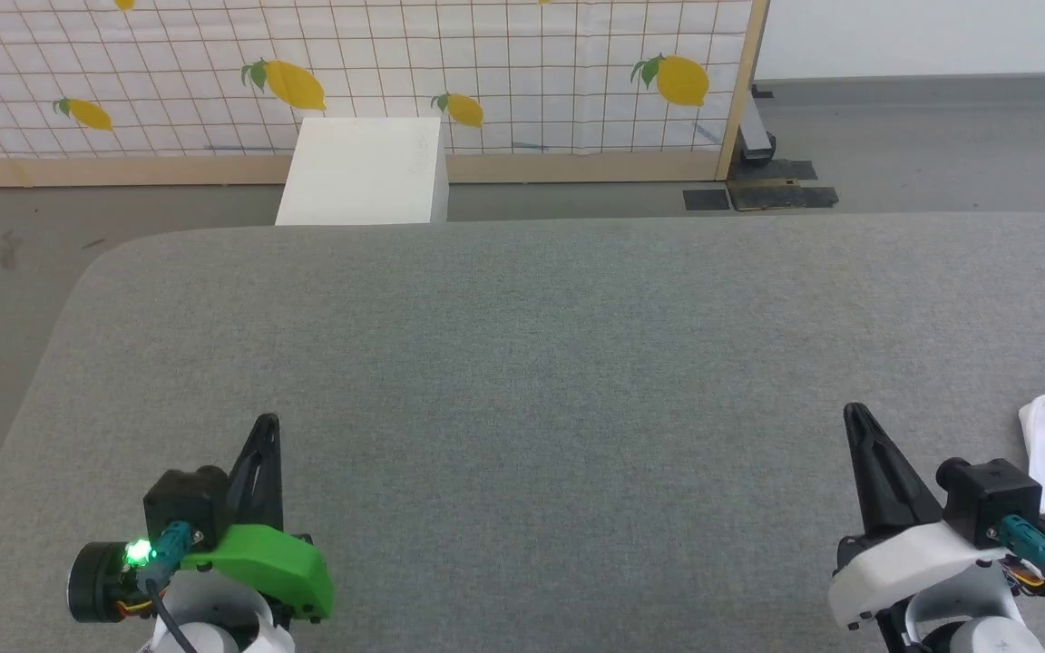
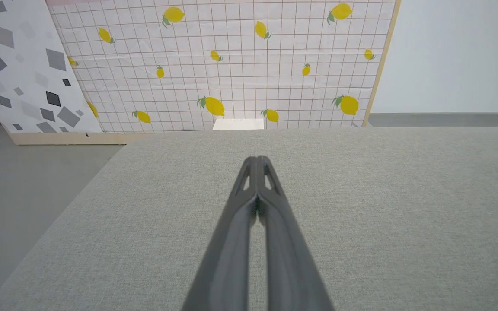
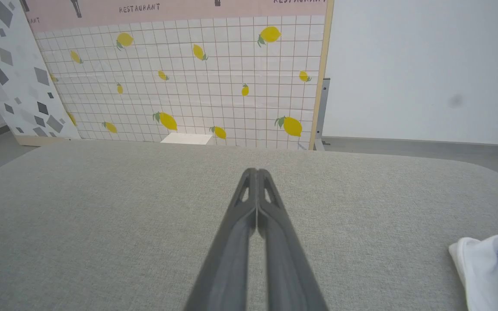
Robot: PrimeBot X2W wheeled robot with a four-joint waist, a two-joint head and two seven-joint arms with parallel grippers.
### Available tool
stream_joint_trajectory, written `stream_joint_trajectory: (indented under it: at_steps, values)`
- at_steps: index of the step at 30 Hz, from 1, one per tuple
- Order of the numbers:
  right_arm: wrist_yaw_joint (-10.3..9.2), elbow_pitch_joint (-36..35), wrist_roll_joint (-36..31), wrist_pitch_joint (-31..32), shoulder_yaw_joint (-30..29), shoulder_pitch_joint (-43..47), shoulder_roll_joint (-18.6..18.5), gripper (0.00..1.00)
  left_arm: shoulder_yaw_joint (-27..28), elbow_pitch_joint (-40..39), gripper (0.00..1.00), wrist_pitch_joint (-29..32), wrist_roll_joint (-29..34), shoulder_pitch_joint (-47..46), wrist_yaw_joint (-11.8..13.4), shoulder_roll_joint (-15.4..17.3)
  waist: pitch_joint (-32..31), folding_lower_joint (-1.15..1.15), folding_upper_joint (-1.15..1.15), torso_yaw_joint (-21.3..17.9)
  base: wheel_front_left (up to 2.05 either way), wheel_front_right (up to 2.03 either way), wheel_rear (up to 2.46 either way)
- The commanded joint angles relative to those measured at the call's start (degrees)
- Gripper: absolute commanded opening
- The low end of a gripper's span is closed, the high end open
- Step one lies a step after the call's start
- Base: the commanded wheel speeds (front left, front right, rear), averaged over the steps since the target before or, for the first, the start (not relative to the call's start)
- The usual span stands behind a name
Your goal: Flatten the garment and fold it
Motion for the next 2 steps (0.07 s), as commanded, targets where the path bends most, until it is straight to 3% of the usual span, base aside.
stream_joint_trajectory:
  at_steps: [1,2]
  values:
    - [-0.06,-0.5,-0.5,0.3,0.2,-0.4,0.1,0.00,0.5,-0.5,0.00,0.5,0.8,0.7,-0.2,-0.6,0.0,0.00,0.13,0.0,0.00,0.00,0.00]
    - [-0.06,-0.6,-0.6,0.4,0.2,-0.4,0.1,0.00,0.5,-0.6,0.00,0.6,1.0,0.8,-0.3,-0.7,0.0,0.00,0.13,0.0,0.00,0.00,0.00]
